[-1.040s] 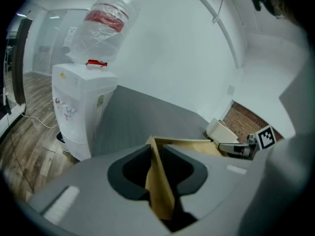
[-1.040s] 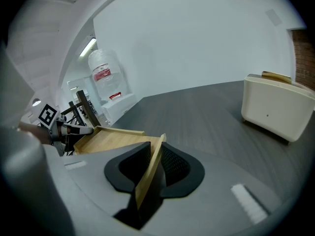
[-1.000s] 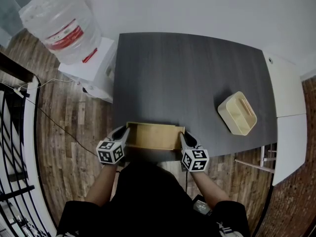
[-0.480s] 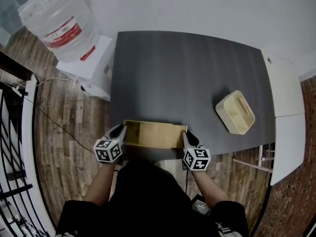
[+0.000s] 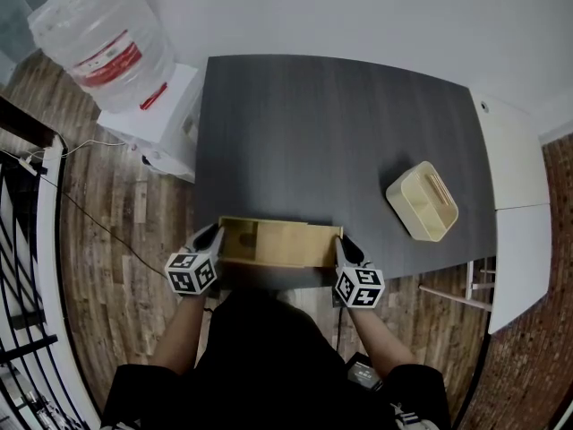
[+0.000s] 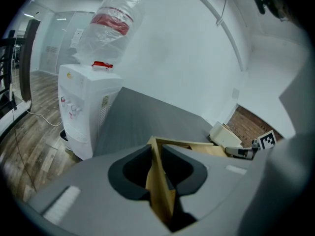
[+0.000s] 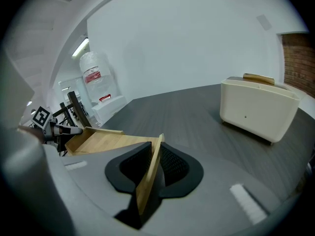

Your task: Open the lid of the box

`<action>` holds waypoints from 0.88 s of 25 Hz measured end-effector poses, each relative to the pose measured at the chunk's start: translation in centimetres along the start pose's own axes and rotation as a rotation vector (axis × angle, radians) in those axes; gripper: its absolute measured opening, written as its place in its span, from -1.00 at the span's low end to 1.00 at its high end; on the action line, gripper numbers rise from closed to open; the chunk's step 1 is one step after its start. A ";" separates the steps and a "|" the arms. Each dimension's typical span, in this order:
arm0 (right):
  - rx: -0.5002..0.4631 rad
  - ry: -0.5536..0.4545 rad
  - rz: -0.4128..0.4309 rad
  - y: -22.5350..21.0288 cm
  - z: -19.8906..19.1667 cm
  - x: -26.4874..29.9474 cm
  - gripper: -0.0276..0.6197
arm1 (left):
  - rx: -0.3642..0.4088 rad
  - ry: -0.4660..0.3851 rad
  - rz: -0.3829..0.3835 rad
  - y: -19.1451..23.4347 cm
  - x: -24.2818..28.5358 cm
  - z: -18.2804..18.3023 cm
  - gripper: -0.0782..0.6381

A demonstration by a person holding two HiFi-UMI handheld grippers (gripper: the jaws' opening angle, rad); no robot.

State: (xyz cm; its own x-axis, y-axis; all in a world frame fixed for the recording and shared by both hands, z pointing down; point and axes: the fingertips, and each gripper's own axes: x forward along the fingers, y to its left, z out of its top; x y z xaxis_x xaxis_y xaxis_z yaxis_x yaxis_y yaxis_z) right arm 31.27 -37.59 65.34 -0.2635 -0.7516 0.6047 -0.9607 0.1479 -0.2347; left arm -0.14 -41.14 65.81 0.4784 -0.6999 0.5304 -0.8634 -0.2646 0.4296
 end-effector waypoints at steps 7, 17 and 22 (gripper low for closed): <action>-0.004 -0.003 -0.003 -0.2 0.0 -0.1 -0.74 | -0.004 -0.002 0.005 0.2 0.0 -0.1 -0.61; 0.005 -0.015 -0.036 -2.2 0.2 -0.6 -0.75 | 0.003 0.006 0.004 0.2 0.2 0.1 -0.61; 0.004 -0.014 -0.048 -2.8 0.1 -0.7 -0.75 | 0.000 0.019 0.003 0.3 0.3 0.1 -0.61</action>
State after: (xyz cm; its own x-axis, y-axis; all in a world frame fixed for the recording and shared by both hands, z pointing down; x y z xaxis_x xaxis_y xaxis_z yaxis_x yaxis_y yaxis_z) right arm 34.14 -37.53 65.47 -0.2157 -0.7664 0.6051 -0.9719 0.1086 -0.2088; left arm -0.28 -41.48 66.07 0.4785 -0.6877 0.5460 -0.8650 -0.2623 0.4277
